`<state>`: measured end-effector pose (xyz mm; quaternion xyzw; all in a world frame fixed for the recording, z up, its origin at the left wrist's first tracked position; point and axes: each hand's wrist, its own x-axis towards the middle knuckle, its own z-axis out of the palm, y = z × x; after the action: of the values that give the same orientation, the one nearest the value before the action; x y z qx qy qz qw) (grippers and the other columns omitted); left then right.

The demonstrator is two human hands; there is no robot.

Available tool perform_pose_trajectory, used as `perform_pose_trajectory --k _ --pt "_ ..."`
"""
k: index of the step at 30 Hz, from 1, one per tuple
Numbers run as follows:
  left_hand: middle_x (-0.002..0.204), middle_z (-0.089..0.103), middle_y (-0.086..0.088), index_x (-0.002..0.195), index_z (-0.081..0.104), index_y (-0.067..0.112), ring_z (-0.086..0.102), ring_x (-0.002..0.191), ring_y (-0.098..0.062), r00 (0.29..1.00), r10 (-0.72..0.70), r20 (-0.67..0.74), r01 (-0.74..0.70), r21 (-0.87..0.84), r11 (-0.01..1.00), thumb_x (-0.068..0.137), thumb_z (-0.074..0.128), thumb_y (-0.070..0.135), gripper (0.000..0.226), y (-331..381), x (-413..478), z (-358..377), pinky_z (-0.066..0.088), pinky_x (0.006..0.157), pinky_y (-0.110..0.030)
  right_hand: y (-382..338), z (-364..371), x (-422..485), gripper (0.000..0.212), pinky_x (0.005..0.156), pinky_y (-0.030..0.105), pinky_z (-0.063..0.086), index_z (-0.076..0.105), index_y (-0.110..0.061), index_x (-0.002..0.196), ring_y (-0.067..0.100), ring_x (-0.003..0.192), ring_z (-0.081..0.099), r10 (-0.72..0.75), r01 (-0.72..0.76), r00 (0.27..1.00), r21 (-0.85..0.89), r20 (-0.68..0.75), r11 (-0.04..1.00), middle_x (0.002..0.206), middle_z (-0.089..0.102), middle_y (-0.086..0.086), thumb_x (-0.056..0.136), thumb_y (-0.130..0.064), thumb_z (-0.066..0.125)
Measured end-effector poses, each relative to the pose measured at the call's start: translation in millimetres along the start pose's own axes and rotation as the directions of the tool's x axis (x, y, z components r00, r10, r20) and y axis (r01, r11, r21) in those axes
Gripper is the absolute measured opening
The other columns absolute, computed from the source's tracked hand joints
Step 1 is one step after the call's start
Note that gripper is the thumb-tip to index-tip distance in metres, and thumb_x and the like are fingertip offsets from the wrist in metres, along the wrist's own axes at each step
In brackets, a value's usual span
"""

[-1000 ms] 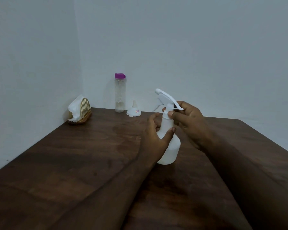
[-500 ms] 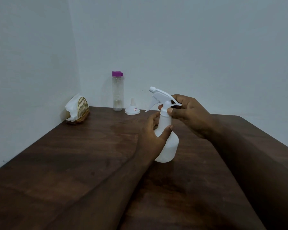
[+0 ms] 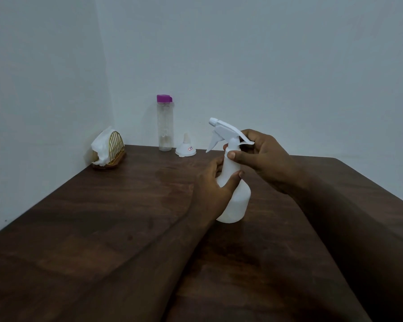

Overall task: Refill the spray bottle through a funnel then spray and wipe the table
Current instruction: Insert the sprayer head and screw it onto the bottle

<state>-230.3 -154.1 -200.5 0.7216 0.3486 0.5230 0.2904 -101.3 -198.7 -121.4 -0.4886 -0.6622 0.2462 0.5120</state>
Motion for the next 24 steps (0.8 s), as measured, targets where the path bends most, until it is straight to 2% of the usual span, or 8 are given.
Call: perform_pose_trajectory --k 4,6,9,13,19,21,23,24 --pt "0.116 0.064 0.004 0.121 0.054 0.022 0.058 0.106 -0.002 0.999 0.012 -0.047 -0.017 -0.112 0.994 0.082 0.075 0.033 0.046 -2 -2 1 0.045 0.089 -0.015 4 16 -3 0.024 0.085 0.047 0.057 0.061 -0.006 0.106 0.024 0.087 0.066 -0.01 0.007 0.993 -0.025 -0.119 1.0 0.093 0.066 0.011 0.086 -0.009 0.073" --pt "0.108 0.061 0.016 0.115 0.047 0.029 0.06 0.105 0.002 0.998 0.006 -0.065 -0.018 -0.184 0.983 0.079 0.078 0.026 0.047 -2 -2 1 0.046 0.086 -0.012 7 24 -2 0.027 0.084 0.055 0.056 0.062 -0.009 0.101 0.031 0.087 0.067 -0.005 0.001 0.985 -0.019 -0.172 1.0 0.089 0.066 0.012 0.081 -0.018 0.077" --pt "0.102 0.061 0.02 0.135 0.033 0.021 0.062 0.104 0.003 0.998 -0.015 -0.064 0.0 -0.227 0.974 0.077 0.079 0.029 0.075 -4 -1 0 0.049 0.088 -0.019 12 31 -3 0.031 0.083 0.056 0.057 0.066 -0.013 0.101 0.03 0.089 0.071 0.032 -0.026 0.977 0.027 -0.209 0.999 0.092 0.072 0.012 0.077 -0.031 0.077" --pt "0.089 0.068 0.014 0.153 0.002 0.027 0.068 0.091 -0.005 1.0 0.006 -0.027 -0.012 -0.212 0.977 0.075 0.079 0.033 0.11 -9 4 -3 0.055 0.085 -0.031 17 34 -3 0.028 0.086 0.054 0.057 0.068 -0.014 0.1 0.026 0.089 0.072 0.067 -0.046 0.976 0.104 -0.207 0.993 0.089 0.074 0.005 0.08 -0.032 0.078" --pt "0.073 0.062 0.017 0.154 -0.006 0.025 0.06 0.069 0.012 0.996 0.07 0.058 -0.064 -0.098 0.993 0.076 0.079 0.026 0.115 -8 19 -15 0.044 0.068 -0.005 20 39 -5 0.023 0.079 0.042 0.059 0.066 -0.009 0.104 0.027 0.085 0.073 0.102 -0.051 0.979 0.275 -0.178 0.96 0.09 0.074 0.009 0.087 -0.022 0.074" --pt "0.086 0.064 0.017 0.154 -0.003 0.029 0.06 0.081 0.013 0.994 0.069 0.087 -0.06 -0.107 0.993 0.073 0.08 0.033 0.116 -9 24 -14 0.047 0.078 -0.011 19 40 -6 0.024 0.081 0.041 0.059 0.066 -0.006 0.109 0.027 0.086 0.073 0.102 -0.048 0.98 0.298 -0.168 0.953 0.093 0.074 0.011 0.089 -0.019 0.071" --pt "0.117 0.06 0.016 0.152 0.005 0.034 0.059 0.109 0.002 0.994 0.038 0.105 -0.023 -0.141 0.99 0.067 0.079 0.046 0.113 -11 27 -10 0.049 0.097 -0.031 19 40 -6 0.025 0.081 0.04 0.058 0.066 -0.004 0.111 0.026 0.087 0.073 0.099 -0.044 0.984 0.332 -0.15 0.942 0.093 0.074 0.011 0.09 -0.017 0.069" --pt "0.125 0.057 0.014 0.151 0.013 0.033 0.058 0.115 -0.005 0.995 0.022 0.102 -0.007 -0.146 0.989 0.065 0.077 0.052 0.108 -11 27 -8 0.05 0.098 -0.038 20 40 -6 0.024 0.081 0.039 0.058 0.066 -0.004 0.111 0.026 0.086 0.072 0.098 -0.044 0.986 0.358 -0.135 0.933 0.092 0.074 0.011 0.091 -0.016 0.069"
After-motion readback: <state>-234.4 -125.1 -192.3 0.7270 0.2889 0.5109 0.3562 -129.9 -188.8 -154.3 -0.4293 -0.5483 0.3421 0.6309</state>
